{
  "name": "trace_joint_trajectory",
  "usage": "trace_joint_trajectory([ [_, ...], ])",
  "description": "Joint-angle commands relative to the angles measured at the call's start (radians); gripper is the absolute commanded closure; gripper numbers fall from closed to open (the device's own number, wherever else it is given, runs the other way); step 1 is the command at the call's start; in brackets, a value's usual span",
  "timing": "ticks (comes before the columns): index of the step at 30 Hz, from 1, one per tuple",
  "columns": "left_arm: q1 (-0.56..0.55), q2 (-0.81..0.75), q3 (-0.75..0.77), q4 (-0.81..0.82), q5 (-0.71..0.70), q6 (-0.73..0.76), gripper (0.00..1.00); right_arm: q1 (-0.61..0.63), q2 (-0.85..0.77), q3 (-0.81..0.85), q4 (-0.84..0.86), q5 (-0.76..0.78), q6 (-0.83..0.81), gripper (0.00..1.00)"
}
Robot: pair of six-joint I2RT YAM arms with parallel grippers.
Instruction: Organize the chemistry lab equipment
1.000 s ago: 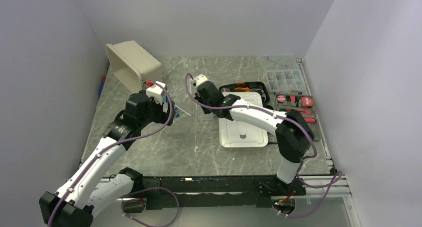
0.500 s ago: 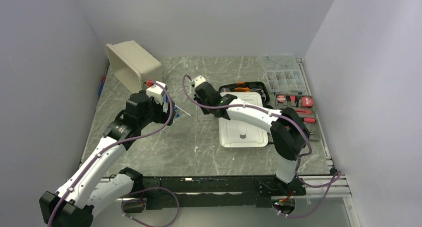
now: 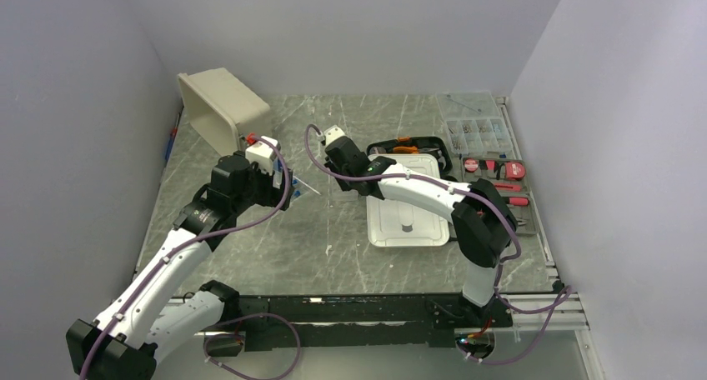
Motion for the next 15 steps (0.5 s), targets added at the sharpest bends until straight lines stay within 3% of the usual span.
trace_joint_trajectory([
  [1,0.004,0.007,0.006,0.021,0.0,-0.005,0.01,-0.001,0.011,0.048,-0.035,0.002,-0.002,0.93],
  [15,0.004,0.008,0.005,0.019,-0.003,-0.005,0.01,-0.003,0.007,0.005,0.02,-0.013,0.02,0.93],
])
